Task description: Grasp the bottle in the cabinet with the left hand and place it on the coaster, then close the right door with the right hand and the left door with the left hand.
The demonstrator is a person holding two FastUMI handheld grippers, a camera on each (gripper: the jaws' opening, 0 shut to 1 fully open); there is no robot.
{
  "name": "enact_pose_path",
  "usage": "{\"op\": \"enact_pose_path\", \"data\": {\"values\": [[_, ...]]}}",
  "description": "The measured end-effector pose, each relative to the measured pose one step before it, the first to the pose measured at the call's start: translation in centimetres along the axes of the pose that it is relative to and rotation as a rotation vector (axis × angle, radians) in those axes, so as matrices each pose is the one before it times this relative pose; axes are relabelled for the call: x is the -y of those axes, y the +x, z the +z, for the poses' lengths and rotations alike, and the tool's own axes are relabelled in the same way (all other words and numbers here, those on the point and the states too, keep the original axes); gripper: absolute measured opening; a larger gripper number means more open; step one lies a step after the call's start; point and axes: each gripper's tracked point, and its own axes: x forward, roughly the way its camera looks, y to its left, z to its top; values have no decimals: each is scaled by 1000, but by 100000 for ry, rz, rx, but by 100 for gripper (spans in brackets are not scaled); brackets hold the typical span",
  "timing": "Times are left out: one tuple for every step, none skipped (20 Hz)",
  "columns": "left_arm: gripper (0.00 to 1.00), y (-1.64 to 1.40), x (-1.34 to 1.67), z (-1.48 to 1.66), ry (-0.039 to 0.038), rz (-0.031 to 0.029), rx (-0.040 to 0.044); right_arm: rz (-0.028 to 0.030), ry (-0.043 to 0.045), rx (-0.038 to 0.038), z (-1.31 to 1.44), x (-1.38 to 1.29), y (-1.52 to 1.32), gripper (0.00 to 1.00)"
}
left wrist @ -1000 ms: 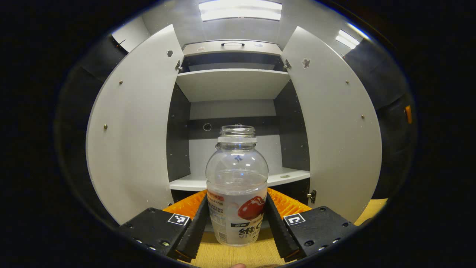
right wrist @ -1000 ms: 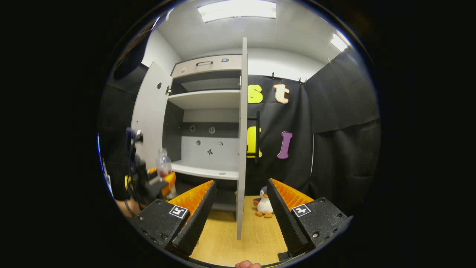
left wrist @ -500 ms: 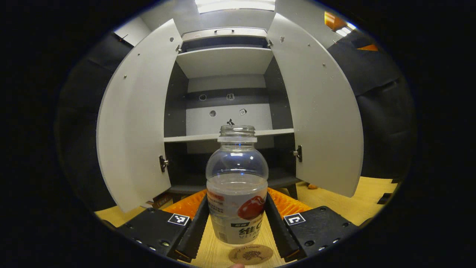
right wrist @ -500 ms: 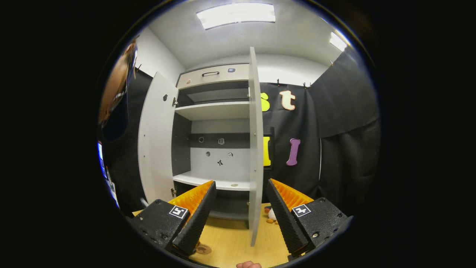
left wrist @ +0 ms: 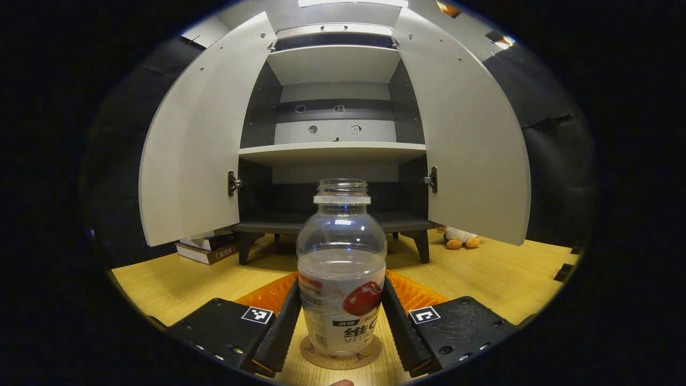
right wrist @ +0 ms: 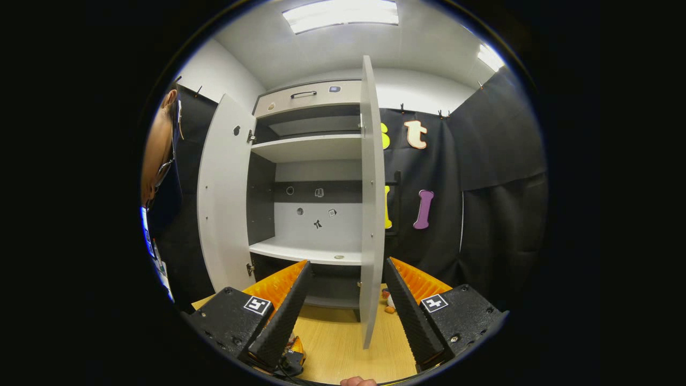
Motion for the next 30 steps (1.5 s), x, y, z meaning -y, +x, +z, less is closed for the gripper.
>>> {"op": "enact_pose_path", "data": {"values": [[77, 112, -142, -51, -1235, 498, 75, 66, -773, -758, -193, 33, 21, 84], [77, -55, -90, -266, -1084, 750, -562, 154, -452, -765, -173, -5, 73, 84], [77, -107, -93, -337, -533, 958, -1089, 172, -261, -802, -223, -28, 48, 84], [77, -26, -71, 242, -509, 357, 1743, 248, -215, -735, -250, 1, 57, 84], [77, -35, 47, -159, -150, 283, -145, -16, -147, -614, -86, 3, 76, 84], [77, -183, 133, 49, 436, -172, 607, 194, -47, -547, -161, -59, 20, 84], [77, 96, 2, 36, 284, -386, 448, 292, -85, -151, -26, -52, 35, 84], [81, -111, -24, -12, 106, -188, 318, 155, -174, -230, -66, -71, 54, 84], [77, 17, 23, 75, -13, -289, 284, 67, -204, -175, -29, 26, -3, 84], [82, 15, -11, -63, 31, -307, -177, 125, -207, -209, -53, -28, 26, 84], [78, -18, -20, -2, 92, -147, -63, 358, -138, -241, 6, -68, 70, 84], [80, -16, 24, -75, -320, -474, -544, 167, -197, -195, -84, -130, -26, 84], [80, 49, -154, -53, -343, -297, -491, 252, -272, -329, -19, -100, 90, 84], [82, -106, -16, 71, -261, -178, 28, 242, -212, -352, -92, -84, 19, 84], [87, -68, -46, 89, 166, 195, 334, 321, -46, -280, -16, -119, 49, 84], [97, -191, -20, 251, 18, -284, 663, 450, 113, -97, -37, -173, 21, 84], [97, -15, -65, 290, 83, 15, 411, 669, 45, -95, -28, -170, -44, 84], [97, -46, -55, 312, -63, -246, 79, 826, 17, 145, -16, -207, -24, 84], [97, -172, -147, 545, -348, 397, 380, 366, -21, 53, 8, -171, 70, 84], [97, -221, -69, 599, -811, -67, 676, 289, -18, 24, 40, 7, -27, 84], [97, -227, -21, 807, -599, 20, 1177, 248, 232, 113, -41, -31, 80, 84], [97, -254, -17, 941, -354, -438, 1575, 30, 405, -102, 31, 45, 14, 84], [97, -232, -19, 1139, -392, -406, 2233, 103, 566, 213, -56, 66, -118, 84], [99, -210, 68, 1310, -117, -466, 2461, 119, 651, 744, 155, 49, 3, 84], [97, -146, 60, 1248, 188, -588, 1562, 143, 577, 1158, 204, 128, -144, 84], [97, -191, 203, 1098, -93, -1134, 686, -47, 628, 999, 160, 246, -73, 84], [97, -81, 97, 900, 103, -723, -33, -72, 880, 620, -114, 272, -161, 84], [96, -289, -35, 1095, 234, -172, -419, -48, 1062, 738, 80, 330, -154, 84], [96, -284, -12, 997, -17, -436, -418, -365, 834, 916, 130, 443, -111, 84], [96, -285, 71, 939, -537, -776, -387, -560, 764, 817, 39, 546, -33, 84]]}}
